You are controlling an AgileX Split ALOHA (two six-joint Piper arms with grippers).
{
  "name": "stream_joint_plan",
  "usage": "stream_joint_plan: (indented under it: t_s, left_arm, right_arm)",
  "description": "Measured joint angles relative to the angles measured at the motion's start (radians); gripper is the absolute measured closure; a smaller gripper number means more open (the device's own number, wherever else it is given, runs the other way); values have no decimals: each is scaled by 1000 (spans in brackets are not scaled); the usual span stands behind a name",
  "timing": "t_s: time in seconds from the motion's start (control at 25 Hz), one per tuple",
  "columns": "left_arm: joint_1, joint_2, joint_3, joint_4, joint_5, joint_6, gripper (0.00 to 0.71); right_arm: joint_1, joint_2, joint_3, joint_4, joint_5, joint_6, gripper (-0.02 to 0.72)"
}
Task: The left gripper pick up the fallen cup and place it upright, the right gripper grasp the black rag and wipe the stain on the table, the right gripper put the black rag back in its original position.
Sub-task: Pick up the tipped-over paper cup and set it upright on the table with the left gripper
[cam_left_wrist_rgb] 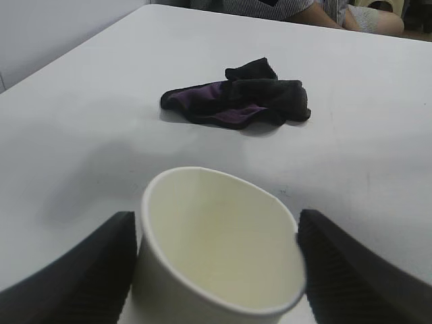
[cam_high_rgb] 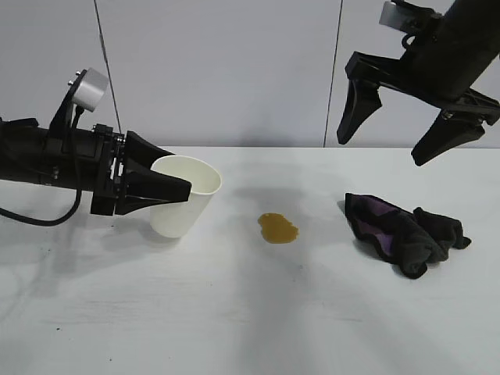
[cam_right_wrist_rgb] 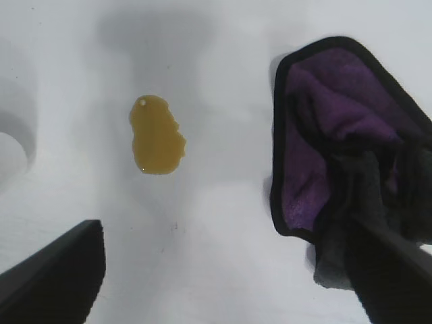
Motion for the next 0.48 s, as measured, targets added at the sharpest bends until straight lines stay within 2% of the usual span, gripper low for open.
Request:
stream_joint_plan:
  t_s: [0.48]
  left_arm:
    - [0, 11, 0, 0, 0, -33, 209]
  right_arm:
    - [0, 0, 0, 4, -1, 0, 42]
